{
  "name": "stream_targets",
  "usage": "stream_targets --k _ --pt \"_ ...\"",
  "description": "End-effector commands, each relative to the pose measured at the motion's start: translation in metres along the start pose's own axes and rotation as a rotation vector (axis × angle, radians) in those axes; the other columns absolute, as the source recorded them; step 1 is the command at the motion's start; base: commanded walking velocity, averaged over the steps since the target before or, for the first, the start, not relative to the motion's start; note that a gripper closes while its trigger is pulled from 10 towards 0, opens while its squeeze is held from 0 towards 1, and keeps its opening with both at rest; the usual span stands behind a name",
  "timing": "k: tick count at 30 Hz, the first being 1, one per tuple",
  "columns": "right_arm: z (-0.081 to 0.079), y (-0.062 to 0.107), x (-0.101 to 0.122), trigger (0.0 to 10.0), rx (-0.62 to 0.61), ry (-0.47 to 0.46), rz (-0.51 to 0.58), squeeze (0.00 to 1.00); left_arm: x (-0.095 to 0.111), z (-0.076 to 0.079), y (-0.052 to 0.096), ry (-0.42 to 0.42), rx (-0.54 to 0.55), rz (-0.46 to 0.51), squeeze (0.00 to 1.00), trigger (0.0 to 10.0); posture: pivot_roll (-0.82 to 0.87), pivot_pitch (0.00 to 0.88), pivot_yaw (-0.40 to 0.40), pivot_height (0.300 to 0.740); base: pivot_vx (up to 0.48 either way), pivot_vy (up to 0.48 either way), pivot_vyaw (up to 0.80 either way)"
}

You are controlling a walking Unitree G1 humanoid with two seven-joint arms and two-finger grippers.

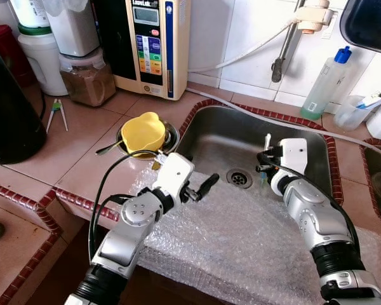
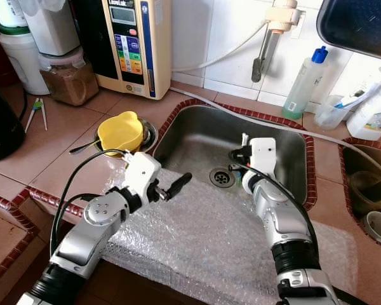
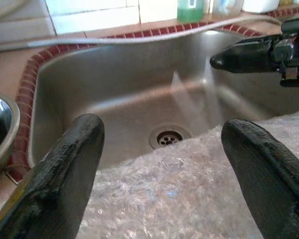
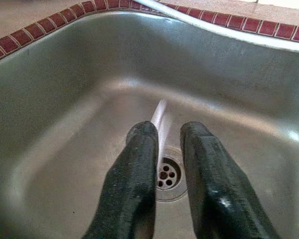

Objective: Kitchen organization

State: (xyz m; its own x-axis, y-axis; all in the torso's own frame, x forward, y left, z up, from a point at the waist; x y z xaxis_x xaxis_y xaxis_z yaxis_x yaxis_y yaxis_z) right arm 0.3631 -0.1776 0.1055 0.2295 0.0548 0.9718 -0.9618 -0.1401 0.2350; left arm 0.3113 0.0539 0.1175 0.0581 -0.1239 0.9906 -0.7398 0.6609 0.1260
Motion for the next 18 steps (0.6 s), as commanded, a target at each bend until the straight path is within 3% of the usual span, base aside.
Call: stream_targets --k 1,8,13,18 --pt "-0.003 -0.001 -0.001 10.0 0.007 0.006 0.001 1.0 0.001 0.004 0.0 -0.016 -0.03 -0.019 1.0 10.0 -0.07 0.029 -0.01 0.74 0.0 0.0 0.0" --pt "-0.013 0.007 0.002 10.0 0.046 0.005 0.071 1.0 0.007 0.004 0.003 -0.019 -0.037 -0.029 1.0 10.0 -0.04 0.091 0.01 0.74 0.0 0.0 0.0" --pt "-0.018 0.012 0.0 10.0 0.034 -0.041 0.104 1.0 0.006 0.003 0.008 -0.022 -0.027 -0.04 1.0 10.0 -0.02 0.089 0.028 0.74 0.0 0.0 0.0" --pt "-0.034 0.019 -0.007 10.0 0.067 -0.084 0.102 1.0 0.0 0.006 0.015 -0.008 -0.01 -0.057 1.0 10.0 -0.02 0.077 0.058 0.74 0.0 0.0 0.0"
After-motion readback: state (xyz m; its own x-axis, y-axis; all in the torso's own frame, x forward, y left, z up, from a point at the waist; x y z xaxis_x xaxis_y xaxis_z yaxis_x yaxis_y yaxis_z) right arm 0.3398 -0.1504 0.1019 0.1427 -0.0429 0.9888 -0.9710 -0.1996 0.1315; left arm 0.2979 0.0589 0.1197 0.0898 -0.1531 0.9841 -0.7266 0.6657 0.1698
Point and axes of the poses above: a point about 5 cm out from each wrist's last joint towards the gripper, its own y axis pointing back from the gripper into the wrist, its own x axis along the axis of the wrist's last joint, z = x × y, the point moved 2 cm from there along -y, pointing out of the wrist towards the gripper, and after that the axes turned 4 degrees about y, right-handed, at the moved point
